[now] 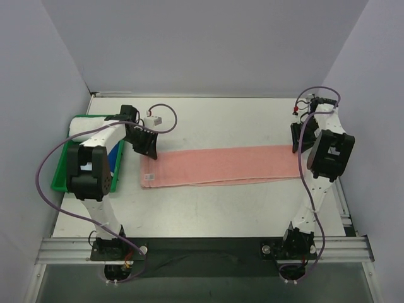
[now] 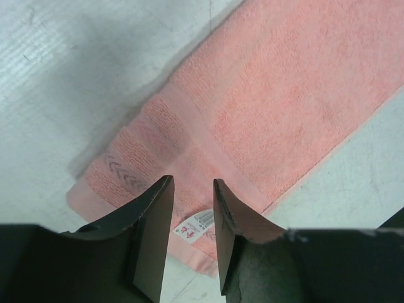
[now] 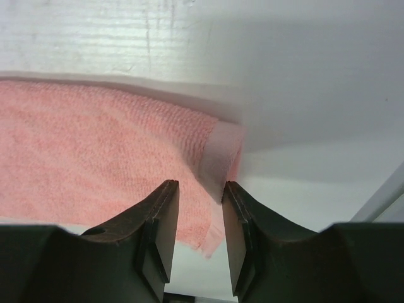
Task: Roll the towels
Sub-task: Fold the towel
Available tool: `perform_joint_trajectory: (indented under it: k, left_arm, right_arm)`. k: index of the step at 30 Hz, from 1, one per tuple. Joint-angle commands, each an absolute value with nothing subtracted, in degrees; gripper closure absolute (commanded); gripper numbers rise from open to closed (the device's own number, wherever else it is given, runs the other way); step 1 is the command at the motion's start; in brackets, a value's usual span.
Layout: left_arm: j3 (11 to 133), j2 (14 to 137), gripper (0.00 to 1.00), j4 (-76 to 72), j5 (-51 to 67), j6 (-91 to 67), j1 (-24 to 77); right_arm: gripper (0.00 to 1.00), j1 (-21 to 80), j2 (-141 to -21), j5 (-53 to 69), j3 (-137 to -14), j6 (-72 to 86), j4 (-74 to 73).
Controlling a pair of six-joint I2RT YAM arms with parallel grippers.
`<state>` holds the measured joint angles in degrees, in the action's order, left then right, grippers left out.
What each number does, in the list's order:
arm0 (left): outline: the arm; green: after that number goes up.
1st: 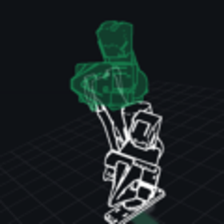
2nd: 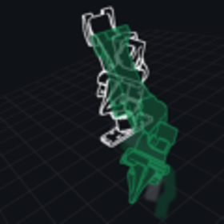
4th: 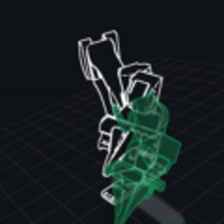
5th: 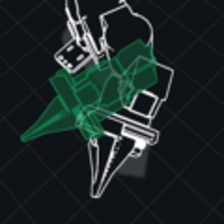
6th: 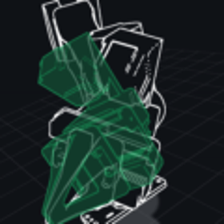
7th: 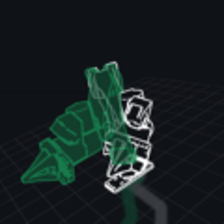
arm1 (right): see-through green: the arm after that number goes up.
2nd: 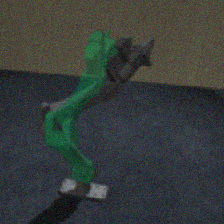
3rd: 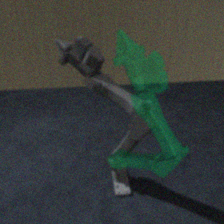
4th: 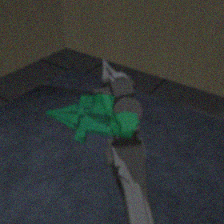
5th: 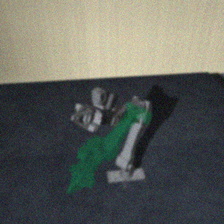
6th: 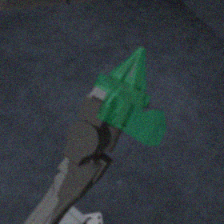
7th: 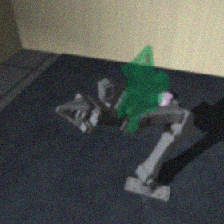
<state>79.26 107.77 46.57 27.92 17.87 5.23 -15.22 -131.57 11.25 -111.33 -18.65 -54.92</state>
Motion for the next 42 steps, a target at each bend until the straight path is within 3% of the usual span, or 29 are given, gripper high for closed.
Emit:
perform_joint_trajectory:
  k: [1, 9, 13, 18, 26, 29, 30, 32, 42]
  left_arm:
    - [82.0, 109.86, 0.59, 43.86, 27.52, 15.3, 5.19]
    - [79.9, 112.41, 0.59, 42.19, 23.81, 14.85, 5.53]
    - [78.67, 111.27, 0.53, 41.92, 26.53, 15.56, 6.15]
    - [78.75, 109.43, 0.44, 42.01, 27.42, 15.64, 6.33]
    - [79.63, 107.32, 0.39, 42.01, 27.95, 14.77, 6.42]
    - [79.63, 106.26, 0.38, 42.1, 28.12, 14.15, 6.33]
    - [79.63, 105.91, 0.38, 42.01, 28.21, 13.98, 6.33]
    - [79.63, 104.68, 0.38, 42.1, 28.21, 13.71, 6.42]
    - [73.83, 99.58, 0.32, 42.36, 30.4, 12.83, 6.42]
  right_arm:
    - [0.66, -15.38, -123.93, 14.24, -109.78, -18.46, -57.22]
    - [0.62, -19.24, -125.76, 13.71, -107.93, -17.14, -58.09]
    - [0.56, -19.42, -129.19, 14.24, -107.49, -15.91, -58.88]
    - [0.58, -19.16, -132.36, 13.45, -107.93, -14.77, -60.38]
    - [0.61, -18.02, -136.67, 15.91, -110.3, -16.17, -65.56]
    - [0.71, -18.1, -137.2, 15.73, -111.18, -16.35, -66.44]
    - [0.85, -18.11, -137.2, 15.65, -111.36, -16.43, -66.62]
    - [0.98, -19.07, -136.58, 16.17, -112.41, -16.52, -66.97]
    - [1.0, -22.59, -129.12, 11.16, -126.12, -22.05, -70.05]
